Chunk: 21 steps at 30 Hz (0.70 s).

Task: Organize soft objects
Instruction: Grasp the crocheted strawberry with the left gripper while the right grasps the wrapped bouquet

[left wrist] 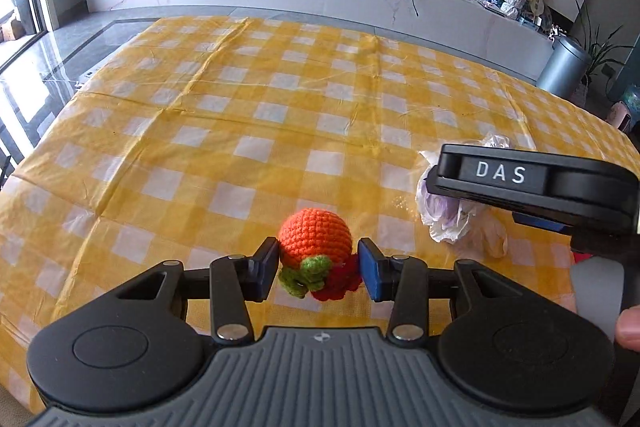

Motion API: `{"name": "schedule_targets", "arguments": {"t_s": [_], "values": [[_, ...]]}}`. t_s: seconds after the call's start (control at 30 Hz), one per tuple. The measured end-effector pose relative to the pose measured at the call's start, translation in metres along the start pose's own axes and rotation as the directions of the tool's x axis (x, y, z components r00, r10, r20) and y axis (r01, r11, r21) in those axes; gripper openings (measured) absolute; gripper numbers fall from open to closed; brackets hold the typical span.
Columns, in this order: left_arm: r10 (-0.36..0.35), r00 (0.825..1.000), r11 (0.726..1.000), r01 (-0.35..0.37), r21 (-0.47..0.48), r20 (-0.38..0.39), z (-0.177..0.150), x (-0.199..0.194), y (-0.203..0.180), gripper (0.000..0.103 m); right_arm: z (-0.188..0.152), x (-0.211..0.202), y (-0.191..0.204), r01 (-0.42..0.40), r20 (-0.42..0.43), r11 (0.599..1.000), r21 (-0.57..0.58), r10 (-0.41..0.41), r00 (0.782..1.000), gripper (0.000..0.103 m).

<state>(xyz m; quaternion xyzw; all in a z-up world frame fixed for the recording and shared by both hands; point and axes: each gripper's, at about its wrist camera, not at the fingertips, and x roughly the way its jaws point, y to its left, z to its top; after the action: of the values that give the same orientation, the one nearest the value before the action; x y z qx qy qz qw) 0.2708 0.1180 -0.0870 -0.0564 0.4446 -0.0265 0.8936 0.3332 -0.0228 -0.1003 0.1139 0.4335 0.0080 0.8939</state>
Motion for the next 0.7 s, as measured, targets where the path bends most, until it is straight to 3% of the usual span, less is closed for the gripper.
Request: {"name": "schedule_targets", "arguments": {"t_s": [0.13,0.2,0.27,0.47,0.7], "values": [[-0.013,1.0,1.0,0.013,-0.01,-0.005,-0.001,0.002,0.002,0.049,-0.006,0.008,0.005,0.025,0.013,1.0,0.018,-0.026,1.0,0.083],[-0.019,1.0,1.0,0.019,-0.008,-0.007,-0.002,0.003,0.002,0.049,-0.008,0.01,0.007,0.028,0.013,1.0,0.004,-0.028,1.0,0.076],[-0.023,1.0,1.0,0.023,-0.007,-0.009,-0.003,0.003,0.002,0.049,-0.011,0.012,0.003,0.013,0.001,1.0,-0.018,-0.013,1.0,0.052],[-0.034,0.999,0.999,0.034,-0.008,-0.009,-0.005,-0.002,0.0,0.049,-0.019,0.005,-0.008,-0.018,-0.012,0.997,-0.078,0.018,1.0,0.044],[-0.087,0.995,0.996,0.087,0.013,-0.04,-0.017,-0.022,-0.013,0.049,-0.038,-0.031,-0.032,-0.109,-0.096,0.985,-0.135,0.096,0.991,0.043]]}}
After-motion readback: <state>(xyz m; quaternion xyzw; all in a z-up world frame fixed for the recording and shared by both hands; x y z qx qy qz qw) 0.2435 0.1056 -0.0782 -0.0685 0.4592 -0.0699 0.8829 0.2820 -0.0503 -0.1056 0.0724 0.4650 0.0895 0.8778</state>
